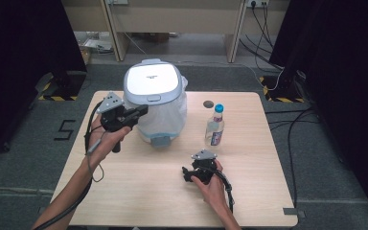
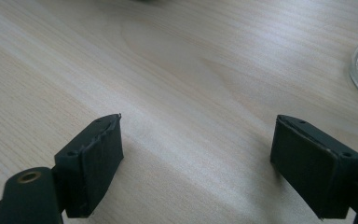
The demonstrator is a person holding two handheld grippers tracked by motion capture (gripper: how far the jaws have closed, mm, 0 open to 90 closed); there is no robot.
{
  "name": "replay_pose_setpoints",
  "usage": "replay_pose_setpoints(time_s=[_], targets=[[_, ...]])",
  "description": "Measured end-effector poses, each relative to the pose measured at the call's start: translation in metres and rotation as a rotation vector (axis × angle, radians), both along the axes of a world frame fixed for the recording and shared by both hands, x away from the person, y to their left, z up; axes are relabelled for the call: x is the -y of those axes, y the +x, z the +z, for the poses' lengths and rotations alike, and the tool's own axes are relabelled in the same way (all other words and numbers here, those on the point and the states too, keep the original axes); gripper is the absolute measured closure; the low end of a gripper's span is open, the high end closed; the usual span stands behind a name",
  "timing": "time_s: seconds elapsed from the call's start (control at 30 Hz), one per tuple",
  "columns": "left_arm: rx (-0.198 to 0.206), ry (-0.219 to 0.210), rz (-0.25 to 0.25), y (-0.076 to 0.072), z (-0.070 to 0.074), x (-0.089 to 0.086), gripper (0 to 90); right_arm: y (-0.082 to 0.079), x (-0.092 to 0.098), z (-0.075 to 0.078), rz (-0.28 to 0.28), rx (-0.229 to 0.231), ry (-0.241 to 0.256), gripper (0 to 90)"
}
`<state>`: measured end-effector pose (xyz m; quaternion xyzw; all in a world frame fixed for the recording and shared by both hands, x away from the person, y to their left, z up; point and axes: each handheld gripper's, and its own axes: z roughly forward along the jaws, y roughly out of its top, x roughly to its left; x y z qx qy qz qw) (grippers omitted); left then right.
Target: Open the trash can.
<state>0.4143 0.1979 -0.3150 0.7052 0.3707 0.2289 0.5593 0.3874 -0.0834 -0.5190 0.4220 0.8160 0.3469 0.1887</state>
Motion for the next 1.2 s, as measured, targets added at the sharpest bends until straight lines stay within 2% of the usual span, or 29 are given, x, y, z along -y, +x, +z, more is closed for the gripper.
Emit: replay_pose_setpoints(time_s=[0.3, 0.43, 0.57, 0.67, 0.73, 0.83, 0.93, 1.13, 1.17, 1.2], targets=[[0.008, 0.004, 0.008, 0.02, 0.015, 0.012, 89.6, 0.0, 0.0, 0.0, 0.0, 0.0, 0.001, 16.9], [-0.001, 0.019, 0.028, 0.032, 0.014, 0.017, 89.6, 0.0, 0.0, 0.0, 0.0, 0.002, 0.001, 16.9], [-0.018, 0.04, 0.042, 0.04, 0.007, 0.018, 89.6, 0.0, 0.0, 0.0, 0.0, 0.002, 0.001, 16.9], [-0.008, 0.044, 0.051, 0.042, 0.004, 0.019, 89.6, 0.0, 0.0, 0.0, 0.001, 0.001, 0.001, 16.8], [0.02, 0.072, 0.08, 0.043, 0.003, 0.019, 89.6, 0.0, 0.0, 0.0, 0.002, 0.002, 0.001, 16.9], [0.026, 0.098, 0.086, 0.043, 0.004, 0.021, 89.6, 0.0, 0.0, 0.0, 0.001, 0.001, 0.001, 16.9], [0.051, 0.136, 0.096, 0.04, 0.003, 0.025, 89.7, 0.0, 0.0, 0.0, 0.002, 0.003, 0.001, 17.0], [0.068, 0.137, 0.094, 0.039, 0.001, 0.025, 89.6, 0.0, 0.0, 0.0, 0.002, 0.003, 0.0, 17.0], [0.082, 0.147, 0.089, 0.04, 0.001, 0.025, 89.7, 0.0, 0.0, 0.0, 0.002, 0.002, 0.001, 16.9], [0.069, 0.138, 0.09, 0.04, 0.001, 0.025, 89.7, 0.0, 0.0, 0.0, 0.002, 0.002, 0.0, 17.0]])
